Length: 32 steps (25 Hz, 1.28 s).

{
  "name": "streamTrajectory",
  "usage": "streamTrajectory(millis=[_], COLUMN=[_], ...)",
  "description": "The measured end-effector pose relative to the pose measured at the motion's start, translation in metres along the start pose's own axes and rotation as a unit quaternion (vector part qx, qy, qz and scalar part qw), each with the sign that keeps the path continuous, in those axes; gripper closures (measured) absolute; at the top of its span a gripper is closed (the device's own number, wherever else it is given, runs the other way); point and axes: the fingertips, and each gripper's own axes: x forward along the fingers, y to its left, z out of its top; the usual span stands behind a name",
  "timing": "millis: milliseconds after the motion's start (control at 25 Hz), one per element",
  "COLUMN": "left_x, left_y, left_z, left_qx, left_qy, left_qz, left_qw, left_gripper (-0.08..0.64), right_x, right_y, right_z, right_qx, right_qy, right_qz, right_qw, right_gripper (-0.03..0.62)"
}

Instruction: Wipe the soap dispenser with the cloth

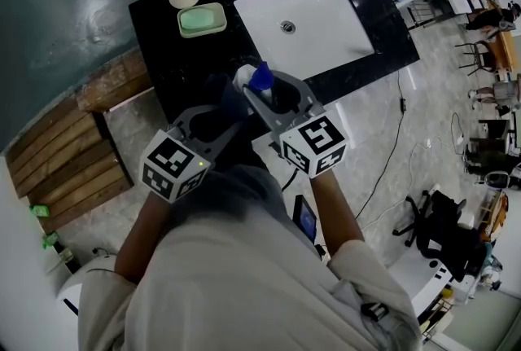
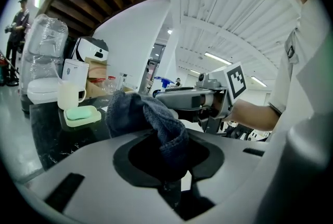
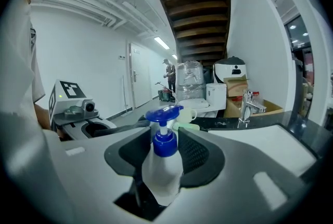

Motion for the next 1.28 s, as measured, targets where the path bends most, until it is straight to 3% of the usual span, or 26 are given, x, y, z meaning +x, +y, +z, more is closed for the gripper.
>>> streamTrajectory(millis=[320,680,1280], left_x=[-0.012,-0.027,-0.052], left_y=[-0.005,0.001,0.005], left_z=[0.004,0.006,0.035], left_qx=[-0.034,-0.067,-0.073], left_qy=[-0.028,-0.052,-0.128], left_qz=[-0.016,-0.01,0.033], left_qw=[0.9989,0.9964,0.9885], left_gripper=[0.457,0.457,0.457], right_x=[-0.004,-0.016,-0.062], right_y=[0.001,0.006,0.003], right_z=[0.005,0.001,0.003], right_qx=[0.0,0.008,-0.001], right_qy=[-0.007,-0.006,-0.031], right_qz=[-0.008,-0.033,-0.083], right_qw=[1.0,0.999,0.996], right_gripper=[0.453,0.445,0.458])
